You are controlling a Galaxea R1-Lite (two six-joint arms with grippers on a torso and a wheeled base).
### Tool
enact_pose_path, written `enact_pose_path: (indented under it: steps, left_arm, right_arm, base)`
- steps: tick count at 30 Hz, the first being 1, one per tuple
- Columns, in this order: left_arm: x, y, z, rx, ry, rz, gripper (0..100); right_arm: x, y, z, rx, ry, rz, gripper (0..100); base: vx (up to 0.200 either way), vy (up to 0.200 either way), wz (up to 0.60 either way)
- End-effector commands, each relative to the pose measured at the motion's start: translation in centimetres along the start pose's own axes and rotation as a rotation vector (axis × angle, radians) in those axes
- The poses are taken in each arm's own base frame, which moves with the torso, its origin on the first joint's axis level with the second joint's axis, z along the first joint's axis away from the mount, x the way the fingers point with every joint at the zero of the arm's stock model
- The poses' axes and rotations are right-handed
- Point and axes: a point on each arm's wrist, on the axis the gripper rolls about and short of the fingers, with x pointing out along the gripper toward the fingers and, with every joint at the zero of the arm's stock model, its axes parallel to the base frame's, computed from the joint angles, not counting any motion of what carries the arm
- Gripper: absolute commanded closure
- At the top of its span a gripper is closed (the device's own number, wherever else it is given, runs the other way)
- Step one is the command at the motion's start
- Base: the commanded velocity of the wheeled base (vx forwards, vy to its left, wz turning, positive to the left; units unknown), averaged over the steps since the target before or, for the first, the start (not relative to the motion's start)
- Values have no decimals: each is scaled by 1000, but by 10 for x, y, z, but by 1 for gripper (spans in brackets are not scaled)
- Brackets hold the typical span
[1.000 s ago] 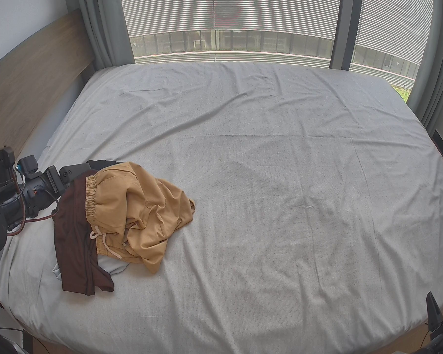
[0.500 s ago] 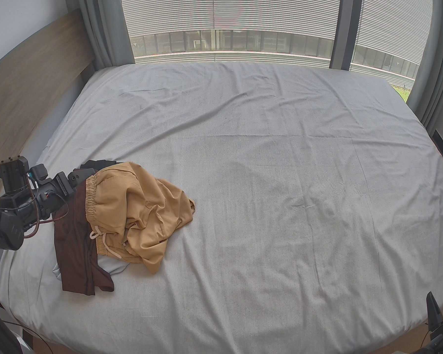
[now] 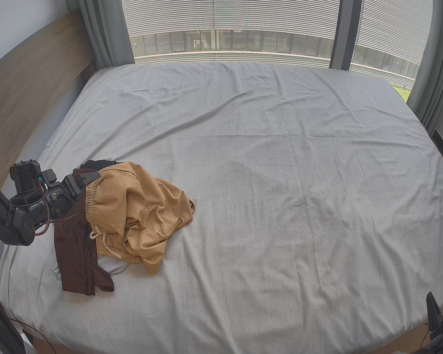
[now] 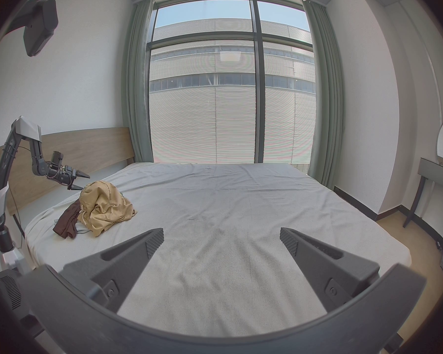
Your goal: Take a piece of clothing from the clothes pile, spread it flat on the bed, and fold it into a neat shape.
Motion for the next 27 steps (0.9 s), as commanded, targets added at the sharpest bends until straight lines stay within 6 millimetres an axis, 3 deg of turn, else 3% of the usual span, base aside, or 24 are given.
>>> enact_pose_path:
  steps: [1,27]
  left_arm:
    - [7,3,-3,-19,12,0,0]
    - [32,-11,-13,-88,-20,-112,0]
  right_arm:
    - [1,0,-5,-1,10,1,0]
    - [1,0,-5,-1,10,1,0]
  base:
    - [0,0,0]
    - [0,0,0]
